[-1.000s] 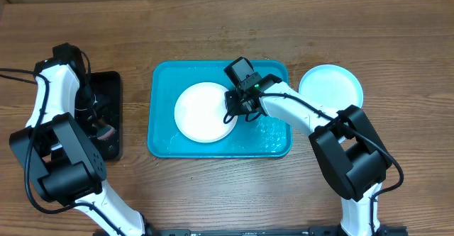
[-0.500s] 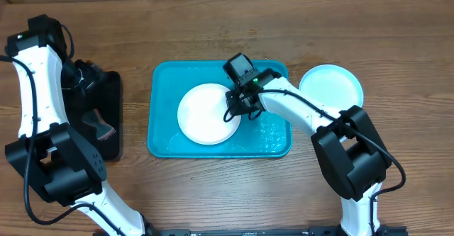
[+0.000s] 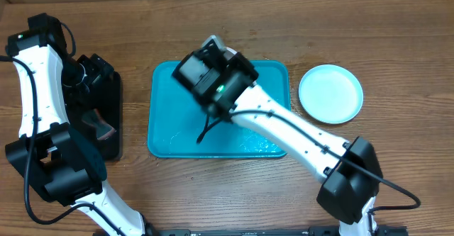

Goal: Clean dirty plates on tray and stack at the side
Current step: 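Lift the white plate with the right gripper onto the plate stack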

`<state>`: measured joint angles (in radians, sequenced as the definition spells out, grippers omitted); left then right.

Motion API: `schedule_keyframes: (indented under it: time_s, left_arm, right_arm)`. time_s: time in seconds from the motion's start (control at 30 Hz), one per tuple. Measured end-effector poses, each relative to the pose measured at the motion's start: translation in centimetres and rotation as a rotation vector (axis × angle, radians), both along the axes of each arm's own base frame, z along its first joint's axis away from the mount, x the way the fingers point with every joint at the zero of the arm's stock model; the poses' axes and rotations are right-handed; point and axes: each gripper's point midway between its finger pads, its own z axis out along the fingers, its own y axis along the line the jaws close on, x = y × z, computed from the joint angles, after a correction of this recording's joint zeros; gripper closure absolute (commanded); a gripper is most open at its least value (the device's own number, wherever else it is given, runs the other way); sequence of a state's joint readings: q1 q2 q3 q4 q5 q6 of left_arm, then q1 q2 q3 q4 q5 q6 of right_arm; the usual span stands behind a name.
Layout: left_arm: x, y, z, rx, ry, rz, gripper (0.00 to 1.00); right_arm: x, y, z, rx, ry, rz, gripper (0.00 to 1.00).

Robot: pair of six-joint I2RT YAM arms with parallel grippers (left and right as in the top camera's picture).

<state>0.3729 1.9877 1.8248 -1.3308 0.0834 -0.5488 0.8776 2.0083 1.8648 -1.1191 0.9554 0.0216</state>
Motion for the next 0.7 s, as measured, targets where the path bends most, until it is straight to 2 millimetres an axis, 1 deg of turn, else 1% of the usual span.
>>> schedule_keyframes:
  time_s: [0.1, 0.27, 0.37, 0.5, 0.7]
  left_arm:
    - [0.0, 0.0, 0.0, 0.000, 0.000, 0.000, 0.00]
    - [0.0, 0.0, 0.0, 0.000, 0.000, 0.000, 0.00]
    - [0.0, 0.0, 0.0, 0.000, 0.000, 0.000, 0.00]
    - [0.0, 0.0, 0.0, 0.000, 0.000, 0.000, 0.00]
    - [0.0, 0.0, 0.0, 0.000, 0.000, 0.000, 0.00]
  right_arm:
    - [-1.0, 0.8, 2.6, -0.172, -0.110, 0.039, 0.96]
    - [-2.5, 2.2, 4.6, -0.322, -0.171, 0.097, 0.96]
    - [-3.4, 3.3, 5.2, -0.397, -0.181, 0.146, 0.96]
    - [-3.9, 4.1, 5.6, -0.436, -0.185, 0.176, 0.96]
    - [-3.9, 4.0, 5.8, -0.465, -0.183, 0.181, 0.96]
